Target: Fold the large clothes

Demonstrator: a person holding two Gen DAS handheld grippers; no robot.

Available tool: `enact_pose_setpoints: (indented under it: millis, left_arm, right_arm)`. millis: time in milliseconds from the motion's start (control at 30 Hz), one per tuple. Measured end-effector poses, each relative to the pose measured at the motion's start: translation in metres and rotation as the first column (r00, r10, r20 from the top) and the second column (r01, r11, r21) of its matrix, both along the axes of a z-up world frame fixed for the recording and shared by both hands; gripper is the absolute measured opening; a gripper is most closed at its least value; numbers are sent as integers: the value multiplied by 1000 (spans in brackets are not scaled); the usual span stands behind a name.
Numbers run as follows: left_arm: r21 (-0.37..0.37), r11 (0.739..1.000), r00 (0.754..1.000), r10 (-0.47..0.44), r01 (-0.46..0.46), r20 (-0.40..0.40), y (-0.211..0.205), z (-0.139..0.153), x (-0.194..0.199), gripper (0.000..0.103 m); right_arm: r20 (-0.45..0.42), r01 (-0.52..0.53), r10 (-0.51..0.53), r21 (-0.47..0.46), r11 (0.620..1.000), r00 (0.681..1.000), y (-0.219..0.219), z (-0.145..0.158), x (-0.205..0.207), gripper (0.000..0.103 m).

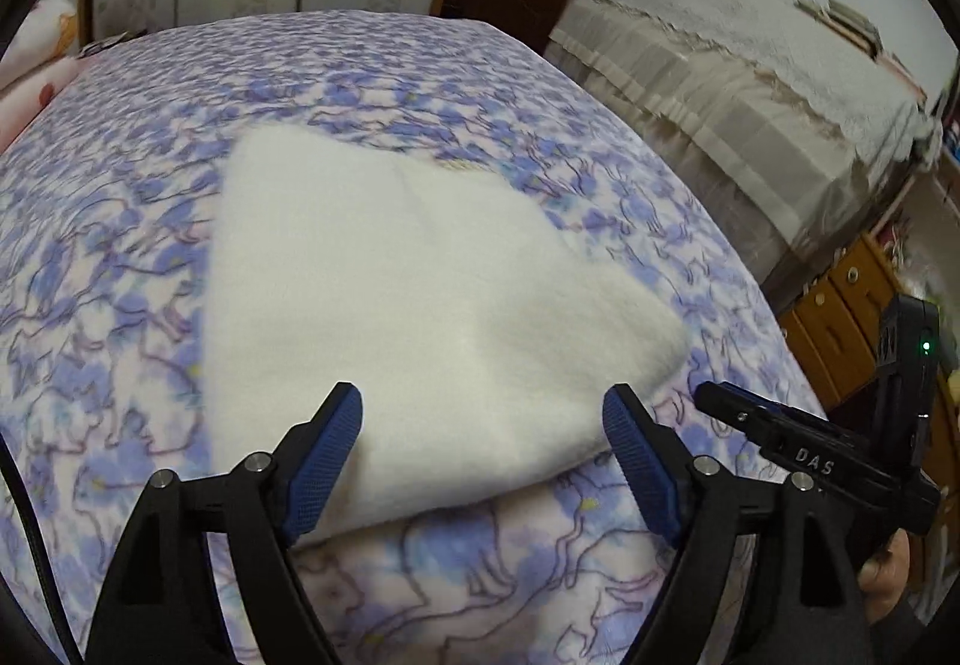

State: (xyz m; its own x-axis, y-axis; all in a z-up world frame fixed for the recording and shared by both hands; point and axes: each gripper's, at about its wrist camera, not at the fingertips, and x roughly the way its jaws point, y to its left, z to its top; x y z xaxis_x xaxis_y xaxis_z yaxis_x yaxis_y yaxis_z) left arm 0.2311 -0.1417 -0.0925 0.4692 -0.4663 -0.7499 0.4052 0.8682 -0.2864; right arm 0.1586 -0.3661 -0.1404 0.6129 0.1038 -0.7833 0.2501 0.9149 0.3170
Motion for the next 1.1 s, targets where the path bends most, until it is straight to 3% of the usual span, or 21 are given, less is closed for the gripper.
enact_pose_setpoints:
  millis: [100, 200, 300, 467, 600, 633, 700, 733, 800, 867, 967, 1000, 1033, 1100]
  left_arm:
    - [0, 998, 998, 64, -64, -5, 31, 7, 8, 86]
    - [37, 991, 991, 129, -128, -22, 52, 2, 24, 86]
    - [54, 985, 981, 170, -165, -98, 71, -18, 43, 86]
    - [61, 979, 957, 201, -192, -209, 86, -55, 66, 86]
    - [43, 982, 954, 188, -183, -234, 89, -71, 77, 86]
    - [33, 984, 957, 178, -175, -230, 89, -73, 79, 86]
    - [27, 986, 962, 169, -167, -214, 87, -74, 83, 86]
    - [29, 987, 966, 163, -161, -202, 85, -74, 85, 84]
    - [34, 990, 972, 139, -135, -187, 78, -72, 88, 76]
    - [28, 994, 976, 113, -110, -186, 72, -65, 89, 68]
    - [0, 997, 988, 81, -81, -134, 65, -50, 81, 68]
    - [-7, 997, 990, 70, -72, -123, 62, -47, 78, 68]
    - [-5, 998, 992, 61, -62, -114, 59, -48, 74, 68]
    - [30, 999, 991, 39, -35, -124, 47, -64, 66, 67]
  right_arm:
    - [22, -32, 31, 42, 999, 999, 4, 16, 5, 35]
    - [41, -56, 53, 96, 994, 998, 7, 28, 14, 43]
    - [48, -75, 69, 160, 984, 997, 12, 35, 31, 47]
    - [-22, -110, 117, 207, 972, 993, 25, 26, 78, 48]
    - [-110, -120, 148, 229, 966, 983, 36, 5, 113, 48]
    - [-142, -121, 154, 217, 969, 978, 39, -1, 120, 48]
    - [-161, -134, 169, 206, 969, 972, 44, -9, 128, 31]
    - [-156, -158, 189, 189, 969, 969, 48, -11, 130, 22]
    - [-129, -182, 200, 136, 974, 971, 51, -7, 128, 19]
    - [-40, -200, 204, 95, 975, 978, 48, 11, 114, 16]
    - [140, -199, 181, 128, 972, 974, 29, 34, 76, 16]
    - [161, -184, 165, 115, 976, 973, 25, 33, 65, 16]
    - [167, -167, 151, 85, 982, 974, 23, 27, 55, 16]
    - [78, -140, 135, 74, 987, 988, 17, -11, 48, 16]
